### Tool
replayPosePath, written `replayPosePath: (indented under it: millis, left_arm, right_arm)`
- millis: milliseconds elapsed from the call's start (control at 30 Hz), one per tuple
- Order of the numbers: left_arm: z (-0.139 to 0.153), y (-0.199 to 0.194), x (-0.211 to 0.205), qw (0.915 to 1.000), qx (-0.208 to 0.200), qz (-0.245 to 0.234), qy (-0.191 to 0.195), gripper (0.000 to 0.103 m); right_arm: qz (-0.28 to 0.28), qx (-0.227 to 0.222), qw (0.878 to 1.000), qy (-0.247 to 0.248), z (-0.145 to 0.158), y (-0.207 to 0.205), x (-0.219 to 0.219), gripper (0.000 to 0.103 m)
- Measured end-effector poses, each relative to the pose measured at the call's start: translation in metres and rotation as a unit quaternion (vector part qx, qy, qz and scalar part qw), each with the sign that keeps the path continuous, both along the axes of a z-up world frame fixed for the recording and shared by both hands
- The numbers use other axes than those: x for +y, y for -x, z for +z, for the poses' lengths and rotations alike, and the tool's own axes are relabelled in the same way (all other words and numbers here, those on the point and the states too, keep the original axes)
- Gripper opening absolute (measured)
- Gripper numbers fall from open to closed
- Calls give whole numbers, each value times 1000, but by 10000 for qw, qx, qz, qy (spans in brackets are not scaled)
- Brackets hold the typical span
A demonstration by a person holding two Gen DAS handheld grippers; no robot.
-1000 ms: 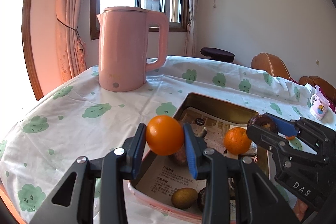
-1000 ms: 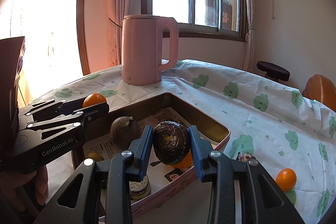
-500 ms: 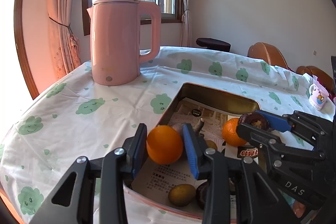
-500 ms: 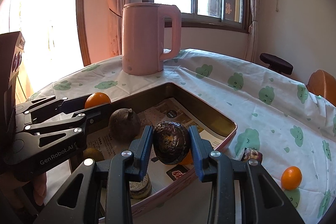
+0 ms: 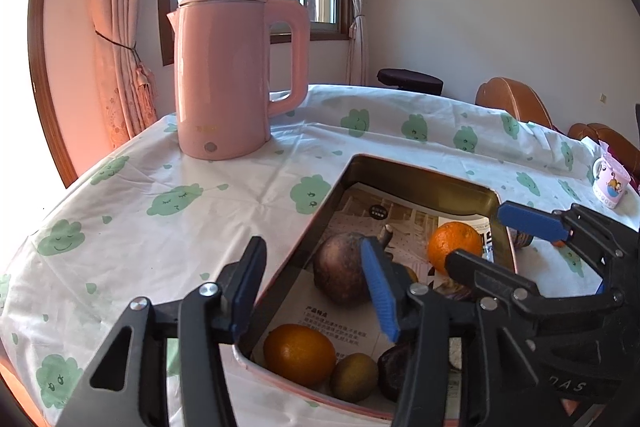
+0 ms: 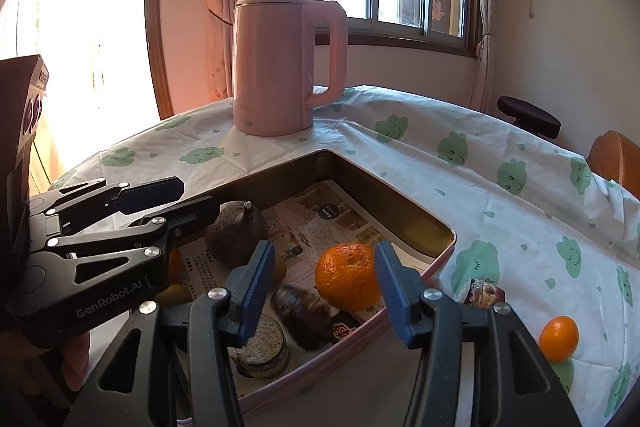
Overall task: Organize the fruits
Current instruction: 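Open left tool to drop the orange while right releases dark brown fruit into tin, then grasp the brown wrapped cylinder with right tool while left grasps a small orange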
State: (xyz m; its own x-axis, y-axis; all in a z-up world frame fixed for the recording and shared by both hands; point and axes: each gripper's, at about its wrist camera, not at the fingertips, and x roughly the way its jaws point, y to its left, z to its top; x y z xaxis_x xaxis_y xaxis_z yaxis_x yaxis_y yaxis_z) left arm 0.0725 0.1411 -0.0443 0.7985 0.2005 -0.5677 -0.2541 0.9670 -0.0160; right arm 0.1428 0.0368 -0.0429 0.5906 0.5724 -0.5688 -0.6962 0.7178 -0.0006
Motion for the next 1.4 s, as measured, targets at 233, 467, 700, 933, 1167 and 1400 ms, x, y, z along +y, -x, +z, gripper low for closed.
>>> replayPosePath:
  millis: [233,467,700,933,1167,1400]
  left_arm:
    - [7,13,6,9992,-373,164,35,79]
    - [9,20,17,9971,-567,468,208,92]
    - [9,20,14,9964,-637,506,239,93]
    - [17,10,3,9969,-651,431,57,96]
    - [26,-1,0,9970,-653,422,-16,99]
    - [34,-10,-31,9978,-646,89,-139,99]
  right_arm:
    - [-98,-150,9993,-314,6,6,-14,68]
    - [-633,-433,9970,-134,12,1,-54,68]
    - [-1017,-306,9943,77,8,-16,-85,68]
    - [-968,110,9938,544,-5,-40,-73,68]
    - [-900,663,9907,780,-20,-60,-61,53]
    - [-940,437,9932,523,-9,-49,-75,35]
